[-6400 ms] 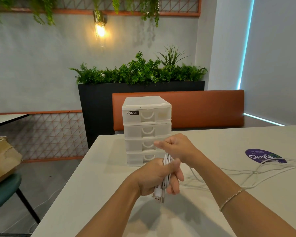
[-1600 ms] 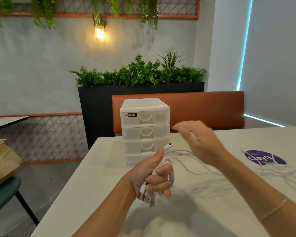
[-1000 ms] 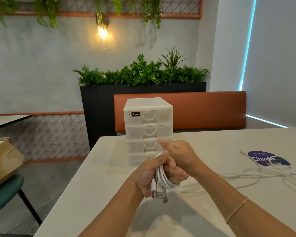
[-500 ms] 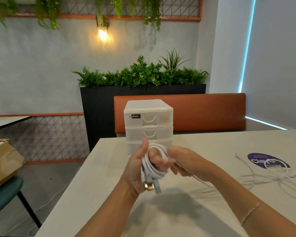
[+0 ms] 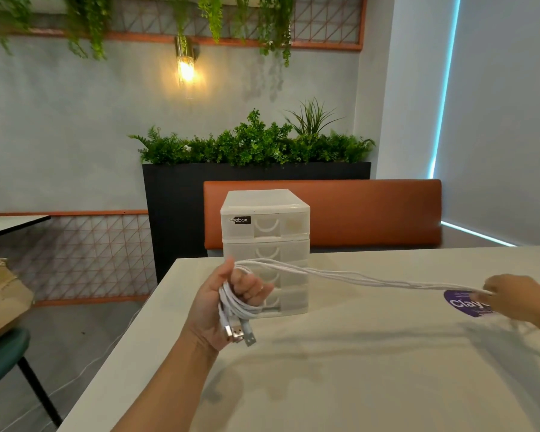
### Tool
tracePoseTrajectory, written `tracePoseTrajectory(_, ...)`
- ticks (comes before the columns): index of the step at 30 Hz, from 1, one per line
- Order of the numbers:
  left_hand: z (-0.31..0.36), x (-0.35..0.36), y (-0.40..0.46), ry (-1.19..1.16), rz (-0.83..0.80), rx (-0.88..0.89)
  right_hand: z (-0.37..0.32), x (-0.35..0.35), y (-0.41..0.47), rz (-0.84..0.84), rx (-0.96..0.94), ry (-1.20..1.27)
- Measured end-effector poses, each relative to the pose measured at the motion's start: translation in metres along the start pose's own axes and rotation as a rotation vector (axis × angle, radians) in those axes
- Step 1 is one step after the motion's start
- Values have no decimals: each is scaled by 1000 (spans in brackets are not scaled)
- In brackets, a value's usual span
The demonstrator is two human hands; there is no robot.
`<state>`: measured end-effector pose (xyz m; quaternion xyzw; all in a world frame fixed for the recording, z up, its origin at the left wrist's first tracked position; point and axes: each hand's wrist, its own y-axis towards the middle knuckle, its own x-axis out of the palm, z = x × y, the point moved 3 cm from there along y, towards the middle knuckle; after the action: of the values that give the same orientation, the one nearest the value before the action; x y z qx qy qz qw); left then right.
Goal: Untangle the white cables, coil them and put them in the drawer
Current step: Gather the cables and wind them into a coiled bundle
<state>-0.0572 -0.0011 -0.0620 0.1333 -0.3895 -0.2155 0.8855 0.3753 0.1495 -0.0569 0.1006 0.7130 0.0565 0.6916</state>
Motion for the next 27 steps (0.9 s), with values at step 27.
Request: tracePoseTrajectory(27,-40,42,3,205,386,-93,-263,3,-155,-391,-610,715)
